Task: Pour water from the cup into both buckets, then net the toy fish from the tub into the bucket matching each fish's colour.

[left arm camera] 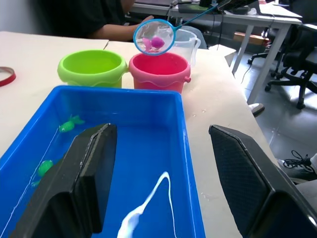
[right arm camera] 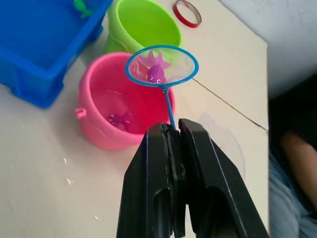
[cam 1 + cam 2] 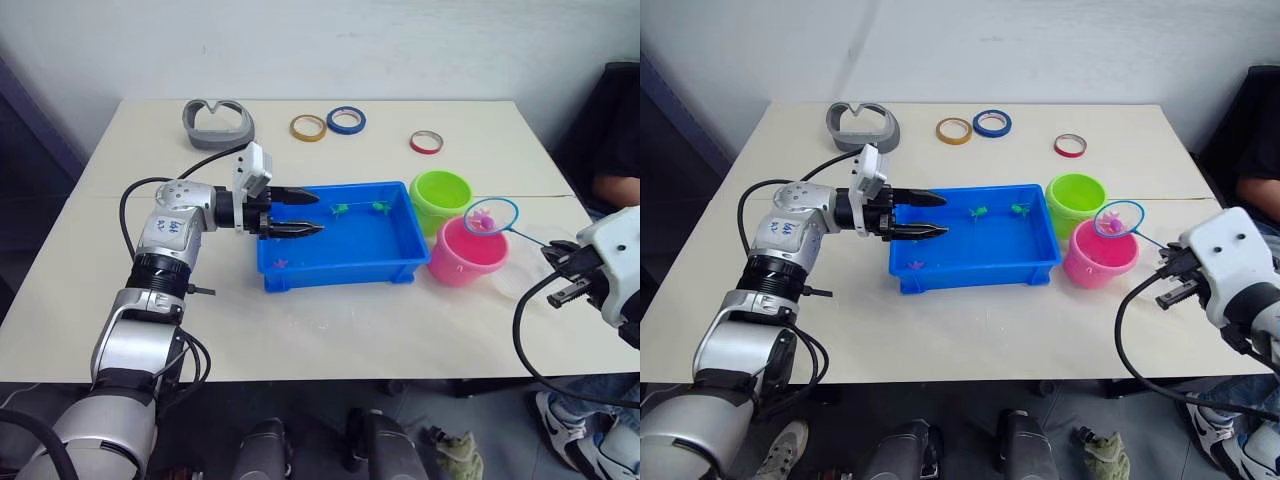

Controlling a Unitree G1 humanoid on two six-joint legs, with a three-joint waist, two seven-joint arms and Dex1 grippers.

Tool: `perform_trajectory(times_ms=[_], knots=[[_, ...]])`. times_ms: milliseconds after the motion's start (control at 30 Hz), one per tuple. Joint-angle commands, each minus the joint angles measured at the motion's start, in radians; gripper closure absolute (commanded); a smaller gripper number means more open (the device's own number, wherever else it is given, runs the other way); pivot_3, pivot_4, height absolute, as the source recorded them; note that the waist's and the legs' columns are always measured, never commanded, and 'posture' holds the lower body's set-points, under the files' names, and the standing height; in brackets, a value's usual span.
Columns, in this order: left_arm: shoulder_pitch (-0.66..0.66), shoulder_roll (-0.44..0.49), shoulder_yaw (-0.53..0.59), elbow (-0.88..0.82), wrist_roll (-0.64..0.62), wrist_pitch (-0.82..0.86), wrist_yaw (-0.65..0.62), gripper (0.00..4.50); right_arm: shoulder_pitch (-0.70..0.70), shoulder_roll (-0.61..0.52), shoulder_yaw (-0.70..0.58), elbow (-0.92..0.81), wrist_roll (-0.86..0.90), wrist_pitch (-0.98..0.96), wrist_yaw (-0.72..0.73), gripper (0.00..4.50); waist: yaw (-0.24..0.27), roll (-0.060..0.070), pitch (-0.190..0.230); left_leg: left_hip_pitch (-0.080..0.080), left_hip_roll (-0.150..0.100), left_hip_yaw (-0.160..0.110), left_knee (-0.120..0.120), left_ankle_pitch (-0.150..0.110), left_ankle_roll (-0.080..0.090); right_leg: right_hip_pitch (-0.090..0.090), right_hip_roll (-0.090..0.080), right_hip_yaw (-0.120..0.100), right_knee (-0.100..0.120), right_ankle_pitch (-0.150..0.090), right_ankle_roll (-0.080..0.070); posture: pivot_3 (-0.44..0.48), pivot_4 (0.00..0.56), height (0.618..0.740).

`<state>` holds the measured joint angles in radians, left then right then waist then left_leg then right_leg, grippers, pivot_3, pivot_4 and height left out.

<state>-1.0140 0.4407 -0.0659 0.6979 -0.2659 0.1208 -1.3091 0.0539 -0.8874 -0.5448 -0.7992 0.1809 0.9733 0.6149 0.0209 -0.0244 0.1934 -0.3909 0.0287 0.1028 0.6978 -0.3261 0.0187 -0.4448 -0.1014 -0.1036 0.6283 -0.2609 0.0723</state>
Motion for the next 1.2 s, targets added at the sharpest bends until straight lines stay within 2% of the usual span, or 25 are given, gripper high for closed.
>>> perform_trajectory(times_ms=[33,167,367,467,600,767,1000,1100,1200], knots=[[-0.028,-0.001,0.007,0.014,0.010,-0.023,-0.012,1.22,0.051,-0.055,0.051,0.004,-0.117,-0.144,-0.042,4.50,0.000,0.000,0.000,0.000,0.000,0.000,0.000,0.000,0.000,0.000,0.000,0.000,0.000,0.000,0.000,0.000,0.150,0.713],[-0.029,0.001,0.006,0.022,0.020,-0.034,-0.016,1.22,0.165,-0.148,0.116,0.026,-0.290,-0.352,-0.047,4.50,0.003,0.000,0.000,0.000,0.000,0.000,0.000,0.000,0.000,0.000,0.000,0.000,0.000,0.000,0.000,0.000,0.150,0.713],[-0.024,0.000,0.014,0.020,0.022,-0.038,-0.015,1.22,0.315,-0.252,0.136,0.114,-0.610,-0.666,-0.097,4.50,0.004,0.000,0.000,0.000,0.000,0.000,0.001,0.000,0.000,0.001,0.000,0.000,-0.001,0.001,0.001,0.000,0.150,0.713],[-0.024,-0.002,0.016,0.018,0.022,-0.037,-0.013,1.22,0.350,-0.265,0.132,0.181,-0.777,-0.768,-0.152,4.50,0.004,0.000,0.000,0.000,0.000,0.000,0.001,0.000,0.000,0.001,0.001,0.000,-0.001,0.001,0.001,0.000,0.150,0.713],[-0.022,-0.002,0.018,0.015,0.022,-0.036,-0.013,1.22,0.358,-0.243,0.117,0.195,-0.910,-0.863,-0.186,4.50,0.003,0.000,0.000,0.000,0.000,0.000,0.001,0.001,-0.001,0.001,0.001,0.000,-0.001,0.001,0.001,0.000,0.150,0.713],[-0.022,-0.002,0.019,0.014,0.024,-0.036,-0.012,1.22,0.377,-0.200,0.097,0.214,-1.000,-0.983,-0.238,4.50,0.002,0.000,0.000,0.000,0.000,0.000,0.001,0.001,-0.002,0.001,0.002,0.000,-0.001,0.001,0.001,0.000,0.150,0.713],[-0.020,-0.002,0.019,0.013,0.023,-0.035,-0.015,1.22,0.389,-0.144,0.052,0.211,-1.037,-1.077,-0.230,4.50,0.003,0.000,0.000,0.000,0.000,0.000,0.001,0.001,-0.002,0.001,0.002,0.000,-0.001,0.001,0.001,0.000,0.150,0.713],[-0.020,-0.003,0.020,0.015,0.023,-0.037,-0.014,1.22,0.367,-0.126,0.035,0.214,-1.004,-1.081,-0.195,4.50,0.002,0.000,0.000,0.000,0.000,0.000,0.001,0.001,-0.002,0.001,0.002,0.000,-0.001,0.001,0.001,0.000,0.150,0.713],[-0.022,0.007,0.027,0.023,0.026,-0.038,-0.002,1.22,0.304,-0.099,0.024,0.194,-0.881,-1.028,-0.098,4.50,0.000,0.000,0.000,0.000,0.000,0.000,0.001,0.001,-0.002,0.001,0.002,0.001,-0.001,0.001,0.001,0.000,0.150,0.713]])
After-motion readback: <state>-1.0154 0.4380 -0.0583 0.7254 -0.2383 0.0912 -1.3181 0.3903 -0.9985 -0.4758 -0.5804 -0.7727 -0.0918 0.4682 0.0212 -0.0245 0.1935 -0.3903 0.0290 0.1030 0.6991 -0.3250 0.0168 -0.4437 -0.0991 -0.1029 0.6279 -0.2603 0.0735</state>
